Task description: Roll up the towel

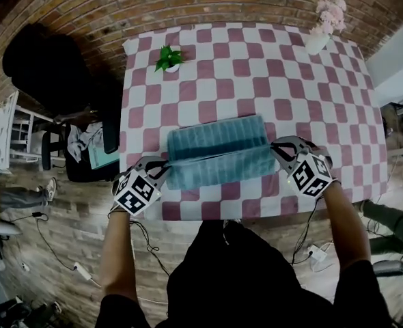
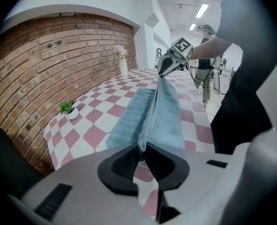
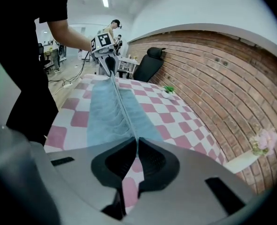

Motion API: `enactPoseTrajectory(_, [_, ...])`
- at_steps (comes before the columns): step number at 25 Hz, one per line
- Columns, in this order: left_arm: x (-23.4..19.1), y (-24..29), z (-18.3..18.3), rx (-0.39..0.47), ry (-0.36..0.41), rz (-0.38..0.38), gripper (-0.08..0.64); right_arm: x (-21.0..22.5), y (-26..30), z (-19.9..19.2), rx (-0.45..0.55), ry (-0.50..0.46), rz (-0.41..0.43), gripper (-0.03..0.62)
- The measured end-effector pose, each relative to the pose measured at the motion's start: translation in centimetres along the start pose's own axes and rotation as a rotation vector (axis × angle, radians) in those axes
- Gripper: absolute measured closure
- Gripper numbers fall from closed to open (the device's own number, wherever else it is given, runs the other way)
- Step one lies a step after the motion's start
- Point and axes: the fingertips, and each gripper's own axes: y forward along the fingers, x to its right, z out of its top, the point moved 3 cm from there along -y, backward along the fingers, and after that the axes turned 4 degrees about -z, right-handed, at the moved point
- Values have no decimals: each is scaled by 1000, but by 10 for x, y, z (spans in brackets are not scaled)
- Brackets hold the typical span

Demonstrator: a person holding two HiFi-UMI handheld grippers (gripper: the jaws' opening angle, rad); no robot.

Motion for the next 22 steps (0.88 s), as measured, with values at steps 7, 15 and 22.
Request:
enactPoseTrajectory(7, [-67,27,3,5,-66,41,514,43,50,-1,-32,67,-41,575])
enactPoseTrajectory(15, [-99,57,-1,-7,-65,38,509,65,94,-11,-86,112,-58,574])
enactPoseTrajectory(22, [-114,67,-9,-7,-93,138,348,72,113,-26,-95,223,-96,510])
